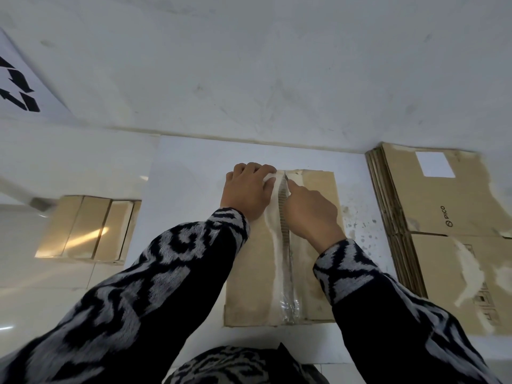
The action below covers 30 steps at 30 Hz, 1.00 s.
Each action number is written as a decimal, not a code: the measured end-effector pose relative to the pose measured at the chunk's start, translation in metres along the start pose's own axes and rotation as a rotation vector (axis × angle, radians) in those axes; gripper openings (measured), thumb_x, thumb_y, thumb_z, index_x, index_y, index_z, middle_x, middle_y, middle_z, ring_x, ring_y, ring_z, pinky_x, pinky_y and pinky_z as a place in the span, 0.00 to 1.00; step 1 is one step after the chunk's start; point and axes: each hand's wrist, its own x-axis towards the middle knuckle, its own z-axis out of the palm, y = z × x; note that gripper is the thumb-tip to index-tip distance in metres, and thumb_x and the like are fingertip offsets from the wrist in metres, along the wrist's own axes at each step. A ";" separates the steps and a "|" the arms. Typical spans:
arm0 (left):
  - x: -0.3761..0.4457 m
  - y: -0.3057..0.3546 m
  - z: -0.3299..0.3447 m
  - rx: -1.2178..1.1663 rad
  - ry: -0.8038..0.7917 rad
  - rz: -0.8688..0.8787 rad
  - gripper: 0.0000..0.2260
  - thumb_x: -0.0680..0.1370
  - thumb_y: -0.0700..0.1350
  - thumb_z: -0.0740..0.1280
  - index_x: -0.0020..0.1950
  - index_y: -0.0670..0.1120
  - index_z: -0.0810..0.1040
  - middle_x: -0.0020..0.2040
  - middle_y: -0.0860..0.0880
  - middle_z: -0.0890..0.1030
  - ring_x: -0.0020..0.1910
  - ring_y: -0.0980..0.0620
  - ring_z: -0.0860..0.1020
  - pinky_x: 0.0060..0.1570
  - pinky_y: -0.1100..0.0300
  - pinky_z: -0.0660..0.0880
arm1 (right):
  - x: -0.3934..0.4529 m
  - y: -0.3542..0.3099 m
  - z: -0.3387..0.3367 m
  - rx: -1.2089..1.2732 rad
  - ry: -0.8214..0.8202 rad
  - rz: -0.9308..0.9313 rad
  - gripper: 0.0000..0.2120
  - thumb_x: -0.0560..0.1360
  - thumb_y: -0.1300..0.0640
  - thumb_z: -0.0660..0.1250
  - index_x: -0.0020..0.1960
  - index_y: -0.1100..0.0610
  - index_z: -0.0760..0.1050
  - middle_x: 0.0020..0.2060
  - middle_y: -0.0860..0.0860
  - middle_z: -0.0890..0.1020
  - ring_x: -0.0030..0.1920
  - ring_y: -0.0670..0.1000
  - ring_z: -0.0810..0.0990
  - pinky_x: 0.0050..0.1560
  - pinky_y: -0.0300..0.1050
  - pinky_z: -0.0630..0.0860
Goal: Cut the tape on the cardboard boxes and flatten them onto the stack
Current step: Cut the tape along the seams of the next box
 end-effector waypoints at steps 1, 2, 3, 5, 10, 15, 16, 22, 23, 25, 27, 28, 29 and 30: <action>0.000 0.000 0.000 0.005 0.001 0.001 0.14 0.81 0.54 0.59 0.65 0.56 0.75 0.61 0.54 0.77 0.64 0.48 0.68 0.63 0.52 0.66 | -0.001 0.001 -0.001 -0.022 -0.012 -0.002 0.23 0.79 0.58 0.51 0.73 0.48 0.64 0.45 0.49 0.76 0.43 0.53 0.74 0.42 0.45 0.68; 0.000 0.000 -0.001 0.007 -0.002 0.001 0.14 0.81 0.54 0.59 0.65 0.56 0.75 0.61 0.54 0.76 0.64 0.48 0.68 0.63 0.52 0.66 | -0.002 0.001 -0.003 -0.031 -0.022 -0.004 0.23 0.79 0.58 0.52 0.73 0.48 0.65 0.45 0.49 0.76 0.44 0.53 0.74 0.42 0.46 0.68; 0.001 0.000 -0.001 0.007 -0.006 -0.001 0.14 0.81 0.54 0.59 0.65 0.56 0.75 0.62 0.54 0.76 0.64 0.48 0.68 0.63 0.52 0.66 | -0.002 0.001 -0.004 -0.030 -0.028 -0.004 0.23 0.79 0.57 0.52 0.73 0.48 0.64 0.46 0.50 0.76 0.44 0.54 0.74 0.43 0.46 0.69; 0.001 0.000 -0.001 0.005 -0.011 -0.003 0.14 0.81 0.54 0.59 0.65 0.56 0.75 0.62 0.54 0.76 0.64 0.48 0.68 0.63 0.52 0.66 | -0.002 0.000 -0.007 -0.029 -0.034 -0.006 0.23 0.79 0.58 0.52 0.73 0.49 0.64 0.49 0.51 0.78 0.45 0.54 0.73 0.43 0.46 0.69; 0.001 0.000 -0.001 -0.005 -0.010 -0.003 0.14 0.81 0.54 0.59 0.65 0.56 0.75 0.61 0.53 0.76 0.64 0.48 0.68 0.62 0.52 0.66 | -0.010 0.000 -0.016 -0.094 -0.062 -0.029 0.24 0.78 0.60 0.52 0.73 0.49 0.66 0.58 0.51 0.78 0.52 0.55 0.75 0.45 0.47 0.67; 0.001 -0.001 -0.001 -0.003 -0.007 -0.003 0.14 0.81 0.54 0.58 0.65 0.56 0.75 0.61 0.53 0.76 0.63 0.48 0.68 0.62 0.52 0.66 | -0.010 0.002 -0.013 -0.081 -0.074 -0.065 0.21 0.79 0.59 0.52 0.70 0.49 0.69 0.46 0.48 0.74 0.45 0.53 0.72 0.37 0.44 0.65; 0.001 -0.001 -0.001 -0.002 -0.007 -0.003 0.14 0.81 0.54 0.59 0.65 0.56 0.75 0.61 0.53 0.76 0.63 0.48 0.68 0.62 0.52 0.66 | -0.010 0.003 -0.013 -0.082 -0.072 -0.066 0.22 0.79 0.58 0.52 0.70 0.49 0.68 0.46 0.48 0.75 0.45 0.53 0.72 0.38 0.44 0.65; 0.000 -0.001 -0.002 -0.003 0.014 -0.008 0.16 0.79 0.60 0.61 0.64 0.57 0.75 0.60 0.55 0.76 0.64 0.49 0.69 0.62 0.53 0.67 | -0.015 0.008 -0.011 -0.068 -0.066 -0.067 0.23 0.80 0.59 0.51 0.74 0.50 0.65 0.58 0.51 0.78 0.50 0.54 0.75 0.44 0.46 0.69; 0.000 -0.001 -0.002 -0.002 0.011 -0.010 0.17 0.78 0.61 0.62 0.65 0.57 0.75 0.60 0.55 0.76 0.64 0.49 0.68 0.62 0.53 0.67 | -0.016 0.009 -0.009 -0.065 -0.058 -0.064 0.23 0.80 0.59 0.50 0.74 0.50 0.64 0.59 0.51 0.78 0.50 0.54 0.75 0.44 0.46 0.69; 0.001 -0.001 -0.001 -0.003 0.000 -0.008 0.18 0.78 0.61 0.62 0.65 0.57 0.74 0.61 0.55 0.76 0.64 0.49 0.68 0.63 0.52 0.67 | -0.017 0.012 -0.005 -0.049 -0.051 -0.067 0.23 0.80 0.59 0.50 0.74 0.48 0.64 0.55 0.50 0.78 0.46 0.52 0.74 0.42 0.46 0.69; 0.001 -0.001 -0.001 0.000 0.000 -0.005 0.17 0.78 0.61 0.62 0.65 0.58 0.74 0.62 0.54 0.76 0.65 0.49 0.68 0.63 0.52 0.67 | -0.017 0.015 -0.002 -0.051 -0.050 -0.066 0.24 0.79 0.60 0.50 0.73 0.47 0.64 0.50 0.49 0.77 0.44 0.52 0.73 0.38 0.45 0.67; 0.001 -0.001 -0.001 0.002 -0.003 -0.006 0.17 0.78 0.61 0.61 0.65 0.58 0.74 0.62 0.54 0.76 0.65 0.49 0.68 0.63 0.52 0.67 | -0.017 0.015 -0.001 -0.047 -0.053 -0.060 0.24 0.79 0.60 0.51 0.73 0.46 0.64 0.51 0.49 0.78 0.44 0.52 0.73 0.38 0.45 0.67; 0.001 -0.001 -0.001 0.004 -0.007 -0.006 0.17 0.78 0.61 0.61 0.65 0.58 0.73 0.62 0.54 0.75 0.65 0.49 0.68 0.63 0.52 0.67 | -0.017 0.015 -0.001 -0.037 -0.059 -0.054 0.24 0.79 0.60 0.50 0.74 0.46 0.63 0.54 0.50 0.78 0.45 0.52 0.73 0.39 0.45 0.68; 0.001 -0.001 -0.001 0.005 -0.010 -0.006 0.17 0.79 0.61 0.61 0.65 0.58 0.73 0.62 0.54 0.75 0.65 0.49 0.67 0.63 0.52 0.67 | -0.018 0.015 -0.002 -0.023 -0.065 -0.050 0.25 0.80 0.60 0.50 0.75 0.46 0.62 0.56 0.50 0.78 0.45 0.52 0.73 0.41 0.46 0.69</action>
